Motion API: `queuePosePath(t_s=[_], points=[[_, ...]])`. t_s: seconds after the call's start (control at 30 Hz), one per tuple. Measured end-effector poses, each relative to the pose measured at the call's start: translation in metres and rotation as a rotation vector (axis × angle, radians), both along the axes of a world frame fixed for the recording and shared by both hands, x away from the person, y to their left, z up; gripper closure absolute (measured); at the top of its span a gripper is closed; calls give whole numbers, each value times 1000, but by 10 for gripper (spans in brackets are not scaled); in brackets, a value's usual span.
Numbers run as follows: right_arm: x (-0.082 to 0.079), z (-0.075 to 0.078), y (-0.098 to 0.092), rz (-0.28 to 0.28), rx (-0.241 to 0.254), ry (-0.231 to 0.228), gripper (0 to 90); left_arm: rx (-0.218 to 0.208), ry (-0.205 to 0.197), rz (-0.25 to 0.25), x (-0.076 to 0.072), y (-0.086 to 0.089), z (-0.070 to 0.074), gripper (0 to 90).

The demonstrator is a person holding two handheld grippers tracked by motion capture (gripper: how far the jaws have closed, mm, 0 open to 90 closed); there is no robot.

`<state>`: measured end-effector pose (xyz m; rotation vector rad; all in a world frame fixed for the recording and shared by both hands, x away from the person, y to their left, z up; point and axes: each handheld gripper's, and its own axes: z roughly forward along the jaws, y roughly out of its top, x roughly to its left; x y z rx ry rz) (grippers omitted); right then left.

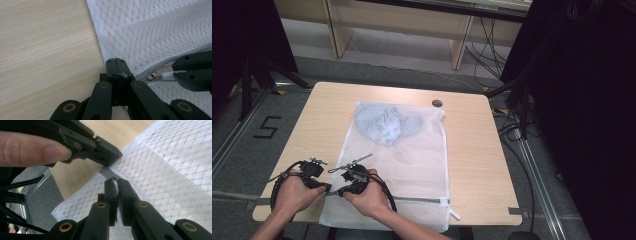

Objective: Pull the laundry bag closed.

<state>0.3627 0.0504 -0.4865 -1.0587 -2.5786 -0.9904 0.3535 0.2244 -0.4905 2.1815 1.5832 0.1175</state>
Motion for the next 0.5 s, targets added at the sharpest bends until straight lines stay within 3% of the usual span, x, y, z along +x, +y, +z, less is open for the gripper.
queuePosePath(t_s=[0.1,0.17,0.3,0.47,0.5], points=[[0,0,-1,4,0,-5,870,-3,-7,18,0,-1,-1,900],[0,1,-2,-2,-1,1,870,-2,4,-7,0,1,0,900],[0,2,-3,2,0,0,870,-8,-3,19,0,-1,-1,900],[0,4,-5,0,-1,1,870,-10,-2,17,0,-1,-1,900],[0,4,-5,1,-4,-4,870,-1,8,-3,0,1,0,900]])
